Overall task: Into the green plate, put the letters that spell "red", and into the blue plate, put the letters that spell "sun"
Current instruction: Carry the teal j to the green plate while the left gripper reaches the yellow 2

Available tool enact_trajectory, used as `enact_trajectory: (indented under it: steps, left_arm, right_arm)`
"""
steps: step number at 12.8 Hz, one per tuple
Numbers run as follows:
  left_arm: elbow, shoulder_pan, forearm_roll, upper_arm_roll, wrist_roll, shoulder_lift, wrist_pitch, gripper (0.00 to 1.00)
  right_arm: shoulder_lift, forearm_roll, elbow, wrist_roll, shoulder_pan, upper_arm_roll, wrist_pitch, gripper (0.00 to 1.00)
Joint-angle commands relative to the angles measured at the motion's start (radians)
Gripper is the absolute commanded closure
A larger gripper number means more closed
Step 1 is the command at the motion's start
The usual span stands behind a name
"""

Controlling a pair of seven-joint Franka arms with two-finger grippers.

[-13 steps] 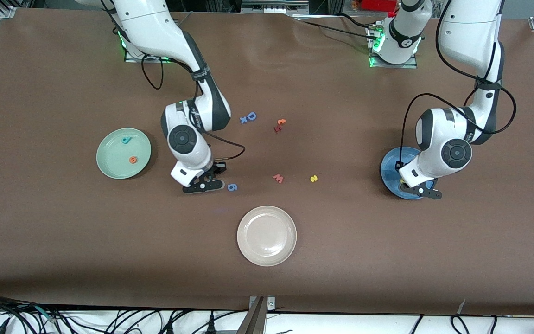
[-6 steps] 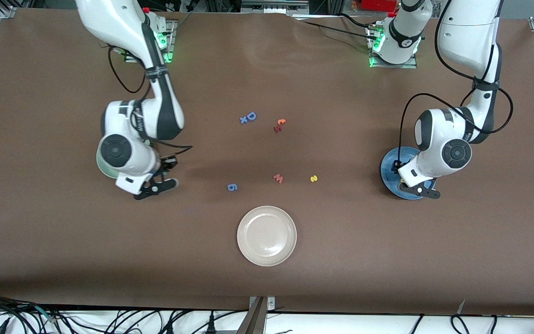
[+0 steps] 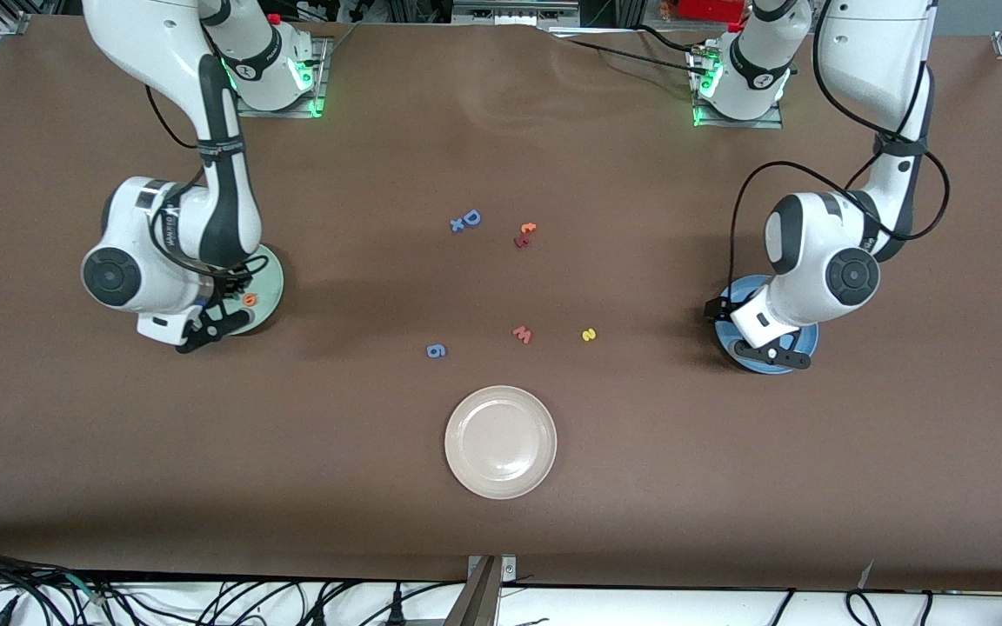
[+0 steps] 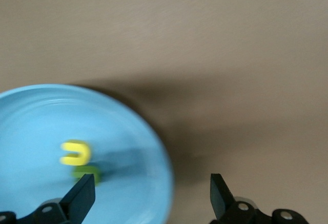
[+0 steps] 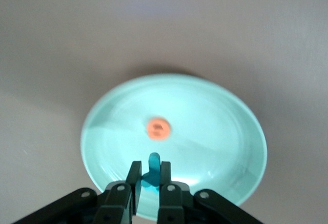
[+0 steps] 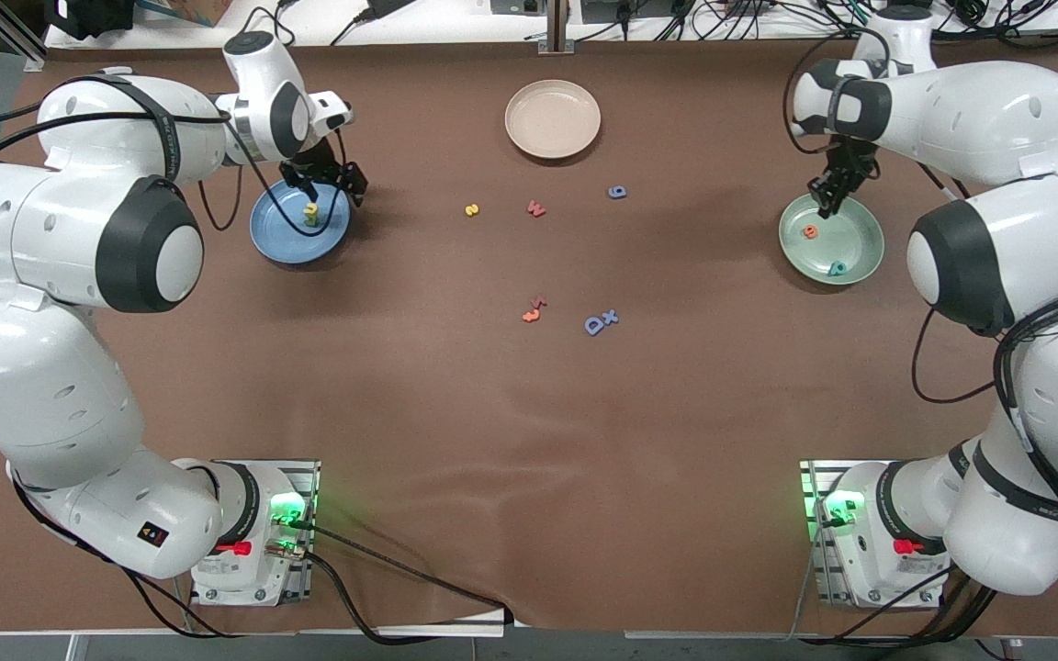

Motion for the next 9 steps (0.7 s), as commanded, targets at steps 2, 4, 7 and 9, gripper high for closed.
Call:
enact_trajectory:
  steps: [2,4,7,9]
  left_arm:
    - [0.05,-0.08,-0.041,-0.013,-0.219,-0.002,-0.019,0.01]
    - [0.087,-0.101,-0.041,-0.049,-0.324,0.01,-0.017,0.01]
    - [0.165,-0.164,-0.034,-0.066,-0.441,0.056,-0.016,0.01]
    - [0.196,-0.189,-0.024,-0.077,-0.429,0.082,-0.014,0.01]
  right_arm:
    - [-0.003,-0.001,-0.102,-0.028,-0.009,-0.012,0.105,1.0]
    - [0.025,-0.001,-0.12,-0.064,-0.046,-0.009,0.191,1.0]
    - [0.051,0.018,-0.114,-0.064,-0.054,-0.006,0.203,0.82]
    - [0.06,0.051,-0.105,-0.06,-0.052,-0.004,0.197,0.0]
